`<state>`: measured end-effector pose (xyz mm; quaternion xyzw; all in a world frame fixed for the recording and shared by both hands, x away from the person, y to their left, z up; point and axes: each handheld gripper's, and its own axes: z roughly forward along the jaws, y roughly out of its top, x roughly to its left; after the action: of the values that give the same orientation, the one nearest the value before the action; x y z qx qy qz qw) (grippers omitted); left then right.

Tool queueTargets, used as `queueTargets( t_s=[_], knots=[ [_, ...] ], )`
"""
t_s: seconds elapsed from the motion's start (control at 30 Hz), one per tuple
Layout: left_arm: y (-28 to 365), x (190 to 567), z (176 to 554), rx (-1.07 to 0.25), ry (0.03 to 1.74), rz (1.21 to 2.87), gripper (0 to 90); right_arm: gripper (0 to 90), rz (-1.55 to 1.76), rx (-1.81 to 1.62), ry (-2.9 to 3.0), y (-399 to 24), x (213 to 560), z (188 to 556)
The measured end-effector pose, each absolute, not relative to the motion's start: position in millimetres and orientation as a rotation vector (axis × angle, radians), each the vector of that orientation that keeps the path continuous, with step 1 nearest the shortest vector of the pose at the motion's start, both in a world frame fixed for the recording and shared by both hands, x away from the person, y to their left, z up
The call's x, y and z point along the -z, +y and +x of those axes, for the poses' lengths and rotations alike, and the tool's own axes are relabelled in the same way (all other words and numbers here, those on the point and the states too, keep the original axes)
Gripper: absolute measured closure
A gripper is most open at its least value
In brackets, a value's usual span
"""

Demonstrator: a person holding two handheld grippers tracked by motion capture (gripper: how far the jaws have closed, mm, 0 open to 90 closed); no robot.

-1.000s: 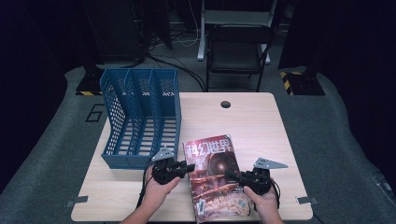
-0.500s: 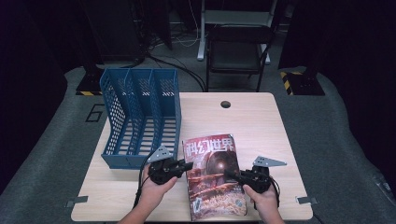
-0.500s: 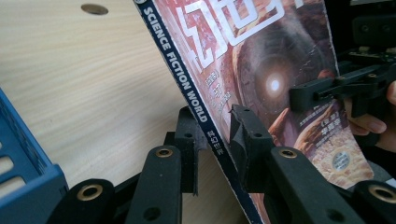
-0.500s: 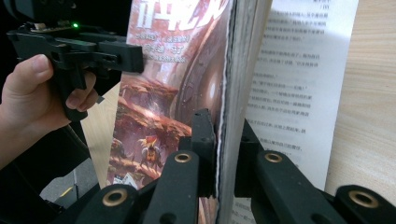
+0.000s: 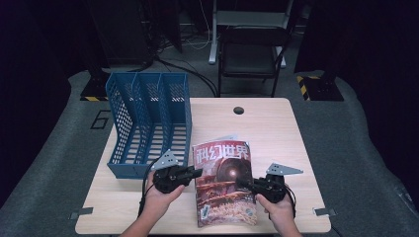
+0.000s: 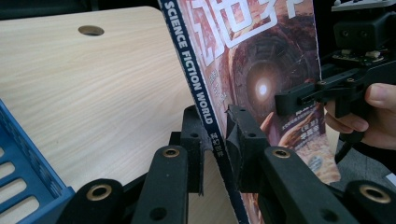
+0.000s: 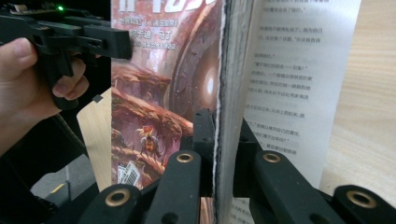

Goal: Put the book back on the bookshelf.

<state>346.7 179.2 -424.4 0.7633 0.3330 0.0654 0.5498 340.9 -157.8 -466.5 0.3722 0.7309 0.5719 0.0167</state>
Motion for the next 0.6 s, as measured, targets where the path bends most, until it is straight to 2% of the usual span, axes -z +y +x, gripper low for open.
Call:
queueTargets(
  t_s=[0.23,0.6],
  knots=[
    [182,413,343,-0.151,0.743,1.81,80.0,85.0,1.126,-1.728,2.265,-158,459,340],
    [188,397,332,-0.252,0.679,1.834,83.0,85.1,1.024,-1.639,2.221,-148,446,337]
  ],
)
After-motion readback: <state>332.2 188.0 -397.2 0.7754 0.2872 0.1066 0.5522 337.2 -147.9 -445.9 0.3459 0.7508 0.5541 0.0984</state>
